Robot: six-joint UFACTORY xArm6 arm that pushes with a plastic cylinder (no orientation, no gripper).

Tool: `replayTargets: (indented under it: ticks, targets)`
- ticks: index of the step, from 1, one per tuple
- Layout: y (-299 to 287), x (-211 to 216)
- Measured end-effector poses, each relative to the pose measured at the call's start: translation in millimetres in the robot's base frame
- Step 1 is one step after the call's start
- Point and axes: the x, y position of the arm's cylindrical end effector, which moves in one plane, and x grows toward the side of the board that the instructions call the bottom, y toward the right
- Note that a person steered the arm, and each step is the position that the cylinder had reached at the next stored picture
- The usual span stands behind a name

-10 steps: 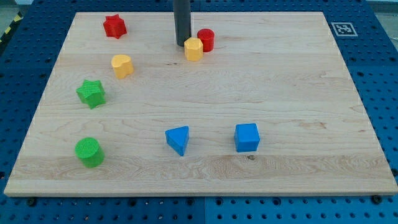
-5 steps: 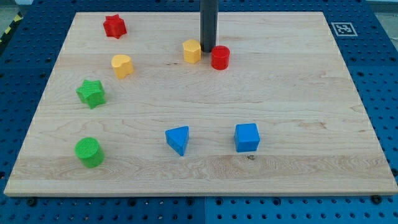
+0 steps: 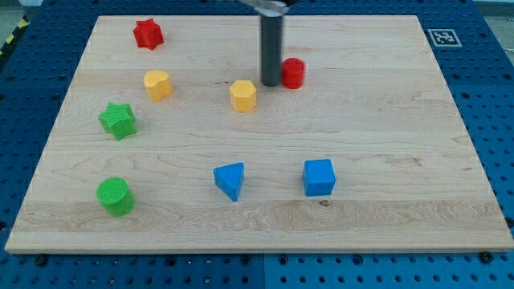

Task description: Push the red circle towards the center

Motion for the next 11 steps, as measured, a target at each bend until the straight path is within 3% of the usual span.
replayTargets:
  ticks: [1,2,3,4,6,8,11]
  targets:
    - [-3,-24]
    - [50,-29]
    - [74,-19]
    - [61,-24]
    - [124,-42]
    - [125,-3]
    - [101,8]
